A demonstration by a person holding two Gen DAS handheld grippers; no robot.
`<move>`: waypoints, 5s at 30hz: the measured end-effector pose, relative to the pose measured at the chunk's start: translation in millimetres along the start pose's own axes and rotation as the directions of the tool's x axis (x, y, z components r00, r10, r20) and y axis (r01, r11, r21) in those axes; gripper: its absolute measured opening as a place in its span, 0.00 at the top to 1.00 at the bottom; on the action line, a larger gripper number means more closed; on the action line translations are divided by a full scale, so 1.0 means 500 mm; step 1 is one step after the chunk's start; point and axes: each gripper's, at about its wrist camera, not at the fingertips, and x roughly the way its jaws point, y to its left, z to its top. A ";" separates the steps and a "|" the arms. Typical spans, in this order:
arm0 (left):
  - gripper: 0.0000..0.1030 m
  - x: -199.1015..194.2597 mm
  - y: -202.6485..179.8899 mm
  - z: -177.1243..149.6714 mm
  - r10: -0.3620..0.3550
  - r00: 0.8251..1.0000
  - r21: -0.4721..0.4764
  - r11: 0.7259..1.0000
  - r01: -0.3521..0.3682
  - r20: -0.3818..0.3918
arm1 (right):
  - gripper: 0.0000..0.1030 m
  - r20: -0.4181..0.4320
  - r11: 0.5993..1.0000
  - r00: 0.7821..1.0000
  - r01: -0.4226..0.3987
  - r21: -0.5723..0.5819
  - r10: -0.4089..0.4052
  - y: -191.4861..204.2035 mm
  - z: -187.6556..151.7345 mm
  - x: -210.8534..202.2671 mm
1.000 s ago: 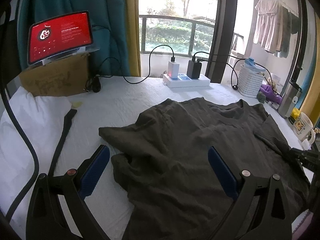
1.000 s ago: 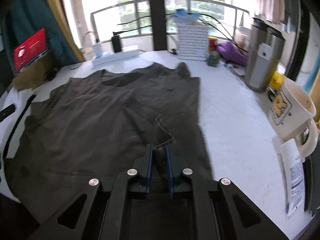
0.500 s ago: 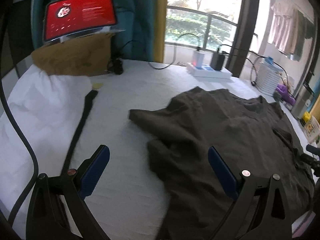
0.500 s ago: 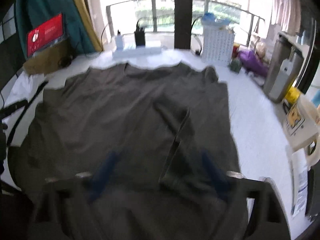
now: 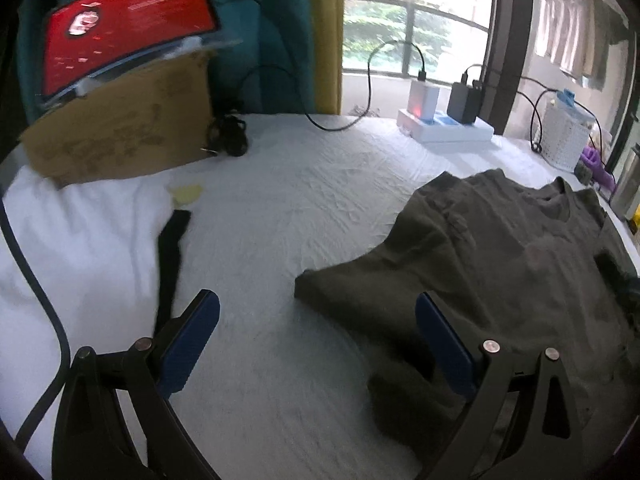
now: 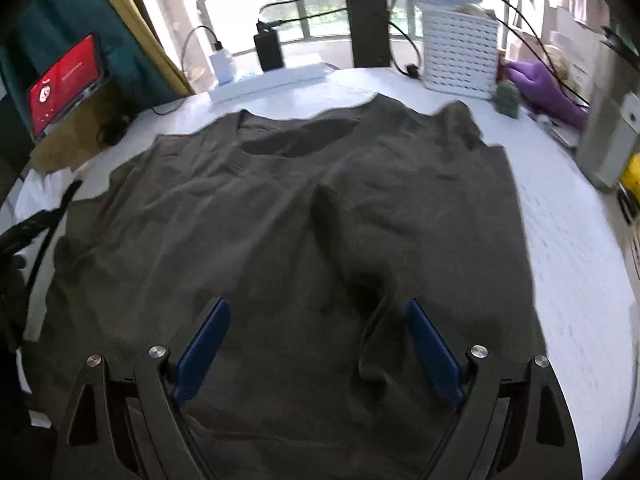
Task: Fold small clothes
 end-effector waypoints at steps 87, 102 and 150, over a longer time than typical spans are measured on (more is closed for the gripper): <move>0.96 -0.117 -0.239 -0.047 -0.353 0.928 0.279 0.885 0.373 -0.121 | 0.12 0.113 0.997 0.992 0.045 0.060 -0.052 -0.044 -0.068 -0.106; 0.51 -0.150 -0.283 -0.091 -0.408 0.864 0.340 0.800 0.494 -0.295 | 0.12 0.124 0.994 0.991 0.044 0.104 -0.057 -0.082 -0.098 -0.116; 0.29 -0.164 -0.161 -0.179 -0.131 0.981 0.212 0.964 0.160 -0.141 | 0.38 0.073 0.991 0.988 0.131 0.028 -0.133 -0.079 -0.243 -0.171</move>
